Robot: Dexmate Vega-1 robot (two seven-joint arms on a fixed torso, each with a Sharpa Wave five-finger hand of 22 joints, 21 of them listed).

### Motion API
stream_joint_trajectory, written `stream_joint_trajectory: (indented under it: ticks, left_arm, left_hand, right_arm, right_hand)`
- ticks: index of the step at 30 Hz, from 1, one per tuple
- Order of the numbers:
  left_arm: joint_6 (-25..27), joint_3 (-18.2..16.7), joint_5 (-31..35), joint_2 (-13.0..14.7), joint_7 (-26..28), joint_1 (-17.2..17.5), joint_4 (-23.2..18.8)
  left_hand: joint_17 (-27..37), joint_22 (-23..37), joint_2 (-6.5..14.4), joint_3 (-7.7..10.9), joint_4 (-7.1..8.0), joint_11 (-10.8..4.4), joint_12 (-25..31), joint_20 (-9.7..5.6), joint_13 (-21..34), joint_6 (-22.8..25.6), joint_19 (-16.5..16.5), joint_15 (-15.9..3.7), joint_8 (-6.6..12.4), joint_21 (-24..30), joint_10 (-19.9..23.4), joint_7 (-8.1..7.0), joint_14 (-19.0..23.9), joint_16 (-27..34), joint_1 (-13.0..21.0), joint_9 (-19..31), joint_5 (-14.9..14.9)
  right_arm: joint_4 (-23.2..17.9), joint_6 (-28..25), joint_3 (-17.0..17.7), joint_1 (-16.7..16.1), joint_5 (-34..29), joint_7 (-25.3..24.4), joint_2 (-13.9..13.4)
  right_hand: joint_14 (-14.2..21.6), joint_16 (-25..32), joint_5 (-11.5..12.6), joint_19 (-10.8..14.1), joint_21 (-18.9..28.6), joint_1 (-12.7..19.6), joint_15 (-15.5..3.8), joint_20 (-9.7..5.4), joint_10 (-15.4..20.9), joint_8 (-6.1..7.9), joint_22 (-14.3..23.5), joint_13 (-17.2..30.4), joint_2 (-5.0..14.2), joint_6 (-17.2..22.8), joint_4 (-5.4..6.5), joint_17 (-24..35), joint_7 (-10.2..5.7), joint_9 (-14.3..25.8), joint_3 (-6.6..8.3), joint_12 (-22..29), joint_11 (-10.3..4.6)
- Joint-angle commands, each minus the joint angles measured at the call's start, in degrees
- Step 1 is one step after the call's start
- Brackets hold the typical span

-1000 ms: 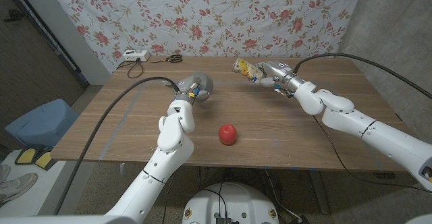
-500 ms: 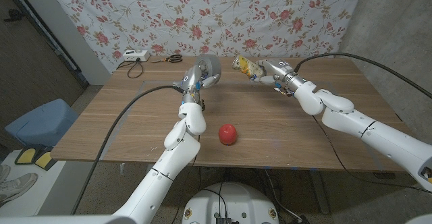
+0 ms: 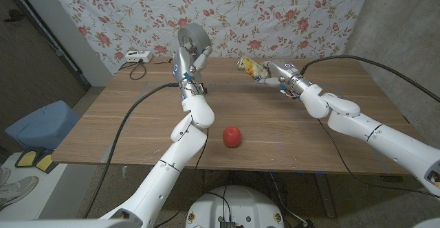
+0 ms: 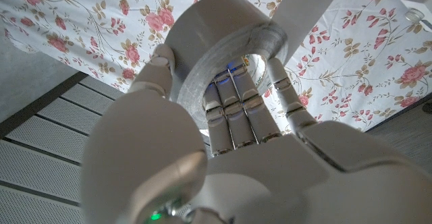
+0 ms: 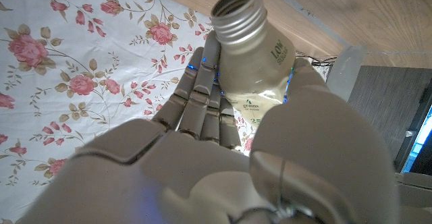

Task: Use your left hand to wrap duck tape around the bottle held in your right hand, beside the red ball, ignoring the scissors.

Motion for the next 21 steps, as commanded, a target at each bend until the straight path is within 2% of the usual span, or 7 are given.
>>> stream_joint_trajectory:
  ticks: [1, 10, 14, 16, 17, 18, 21]
  left_arm:
    - [2.05, -0.76, -6.76, 1.68, -4.91, -3.47, -3.41]
    - [11.50, -2.43, -13.43, 4.60, -21.27, -8.61, -6.36]
    - [12.82, -3.08, -16.50, 6.68, -28.12, -11.35, -5.85]
    - [13.42, -2.70, -17.44, 9.18, -33.10, -13.73, -5.17]
    - [13.46, -2.69, -17.50, 9.27, -33.27, -13.76, -5.20]
    - [13.34, -2.52, -18.52, 11.01, -37.03, -15.42, -4.63]
    - [12.70, -2.69, -20.53, 12.53, -41.38, -17.42, -3.72]
  left_hand:
    - [13.01, 0.00, 9.00, 0.35, 0.53, -7.16, 0.13, 0.40, 10.63, 1.67, 0.14, -6.53, -0.11, 0.46, 7.70, 0.61, 0.65, -0.14, 9.58, -0.08, -0.01]
    - [13.40, -0.05, 9.17, 0.10, 0.61, -7.10, 0.07, 1.18, 11.45, 1.57, -0.21, -6.34, -0.57, 0.92, 7.67, 1.05, -0.20, -0.49, 10.01, -0.43, -0.07]
    - [13.59, -0.07, 9.25, -0.04, 0.67, -7.01, 0.03, 1.49, 11.82, 1.38, -0.61, -6.08, -0.81, 1.02, 7.51, 0.99, -0.64, -0.64, 10.16, -0.54, -0.09]
    - [13.60, -0.08, 9.32, -0.07, 0.74, -7.07, -0.02, 1.59, 11.97, 1.25, -0.73, -6.09, -0.92, 1.07, 7.34, 1.05, -0.94, -0.80, 10.17, -0.57, -0.09]
    - [13.61, -0.08, 9.35, -0.08, 0.77, -6.94, -0.01, 1.58, 12.08, 1.18, -0.91, -6.04, -0.99, 1.07, 7.31, 1.01, -1.01, -0.87, 10.18, -0.59, -0.08]
    - [13.63, -0.09, 9.30, -0.10, 0.68, -6.93, 0.02, 1.61, 12.21, 1.18, -0.95, -6.15, -1.04, 1.12, 7.32, 0.95, -1.29, -1.01, 10.33, -0.62, -0.07]
    - [13.52, -0.11, 9.35, 0.03, 0.45, -6.85, 0.09, 1.68, 12.73, 0.92, -1.34, -6.58, -1.31, 1.25, 7.11, 0.86, -2.49, -1.83, 10.93, -0.68, 0.04]
  right_arm:
    - [1.41, 2.70, -1.11, -0.03, -2.59, -4.16, 0.46]
    - [-0.27, 3.19, -1.13, -0.25, -4.72, -5.67, -0.41]
    - [-1.09, 2.80, -0.96, -0.51, -5.08, -5.64, -0.69]
    - [-1.34, 2.25, -0.91, -0.59, -5.19, -5.33, -0.68]
    - [-1.37, 2.20, -0.90, -0.61, -5.19, -5.30, -0.68]
    - [-1.18, 2.12, -0.94, -0.55, -5.32, -5.37, -0.61]
    - [-0.79, 2.18, -1.11, -0.32, -5.75, -5.63, -0.45]
  right_hand:
    - [4.64, -0.12, 0.27, -0.03, 0.42, 6.66, -11.20, -5.44, 18.25, 0.31, 0.02, 0.17, 6.14, 26.73, 3.68, 0.24, -17.23, 0.11, 3.20, 0.89, -13.09]
    - [4.58, -0.43, 0.48, -0.07, 0.76, 6.89, -11.27, -5.83, 18.04, -0.08, -0.11, 0.37, 5.98, 26.65, 3.77, 0.70, -17.91, 0.20, 2.93, 0.73, -13.58]
    - [4.63, -0.50, 0.55, -0.12, 0.85, 6.92, -11.26, -5.85, 18.08, -0.21, -0.15, 0.34, 6.00, 26.59, 3.85, 0.84, -17.92, 0.23, 2.85, 0.67, -13.63]
    - [4.65, -0.56, 0.59, -0.13, 0.92, 6.94, -11.27, -5.91, 18.06, -0.21, -0.18, 0.36, 6.02, 26.77, 3.91, 0.95, -17.90, 0.26, 2.79, 0.63, -13.57]
    - [4.67, -0.57, 0.60, -0.17, 0.93, 6.94, -11.27, -5.87, 17.99, -0.23, -0.18, 0.38, 6.03, 26.77, 3.92, 0.97, -17.92, 0.27, 2.77, 0.61, -13.60]
    - [4.69, -0.59, 0.62, -0.19, 0.96, 6.96, -11.28, -5.88, 18.05, -0.25, -0.20, 0.31, 6.04, 26.80, 3.94, 1.01, -17.89, 0.28, 2.76, 0.57, -13.58]
    - [4.69, -0.66, 0.67, -0.22, 1.04, 7.00, -11.27, -5.91, 18.12, -0.35, -0.22, 0.29, 6.00, 26.76, 3.98, 1.13, -17.93, 0.31, 2.67, 0.53, -13.62]
